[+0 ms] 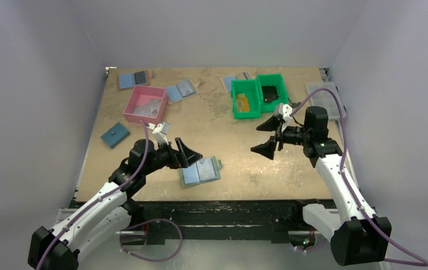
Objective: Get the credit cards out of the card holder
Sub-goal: Pick up the card holder from the center of the board.
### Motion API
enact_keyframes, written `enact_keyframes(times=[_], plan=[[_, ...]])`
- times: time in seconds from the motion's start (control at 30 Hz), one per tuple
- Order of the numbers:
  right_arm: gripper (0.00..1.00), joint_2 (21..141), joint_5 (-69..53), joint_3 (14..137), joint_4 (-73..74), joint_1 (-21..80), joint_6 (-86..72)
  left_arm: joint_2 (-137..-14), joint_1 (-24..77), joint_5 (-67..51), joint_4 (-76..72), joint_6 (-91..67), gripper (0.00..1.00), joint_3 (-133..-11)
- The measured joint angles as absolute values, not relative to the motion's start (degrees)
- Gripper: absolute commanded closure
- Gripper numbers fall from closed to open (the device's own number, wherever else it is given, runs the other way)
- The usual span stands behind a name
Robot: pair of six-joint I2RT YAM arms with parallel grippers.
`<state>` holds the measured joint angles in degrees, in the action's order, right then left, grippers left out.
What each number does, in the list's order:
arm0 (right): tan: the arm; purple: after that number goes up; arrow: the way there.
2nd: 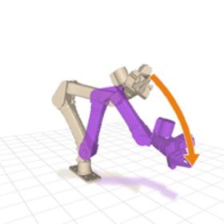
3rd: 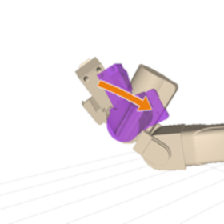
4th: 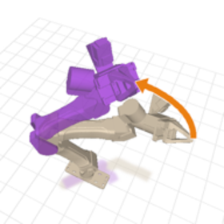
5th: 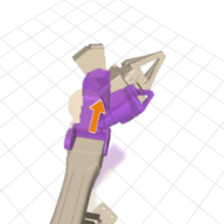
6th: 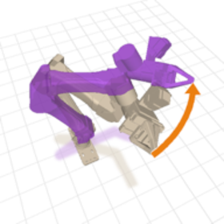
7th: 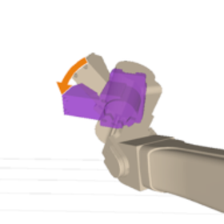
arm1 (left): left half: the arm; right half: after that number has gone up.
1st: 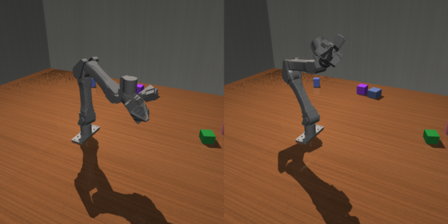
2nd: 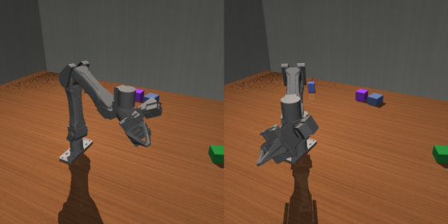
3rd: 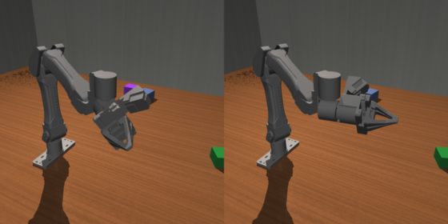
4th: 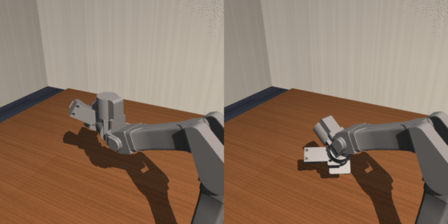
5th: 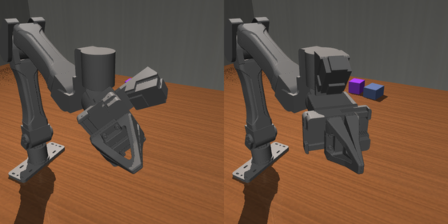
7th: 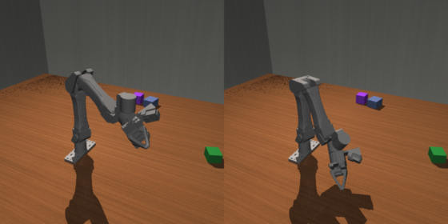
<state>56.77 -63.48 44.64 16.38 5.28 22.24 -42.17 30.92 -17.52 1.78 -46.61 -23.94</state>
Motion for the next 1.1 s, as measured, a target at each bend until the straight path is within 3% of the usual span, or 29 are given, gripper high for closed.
enact_keyframes(times=[0.13, 0.47, 1.1], plan=[[0.01, 57.39, -62.96, 44.64, 16.34, 5.06, 22.31, -41.87, 33.76, -16.53, 0.34, -48.4, 0.01, -23.81], [0.01, 57.67, -62.57, 44.64, 20.4, 4.97, 26.89, -51.83, 51.51, -3.01, 0.32, -48.42, 0.03, -25.89], [0.02, 60.45, -62.72, 44.66, 23.4, 4.82, 30.5, -70.32, 61.3, 20.97, 12.27, -49.93, 0.11, -42.89]])
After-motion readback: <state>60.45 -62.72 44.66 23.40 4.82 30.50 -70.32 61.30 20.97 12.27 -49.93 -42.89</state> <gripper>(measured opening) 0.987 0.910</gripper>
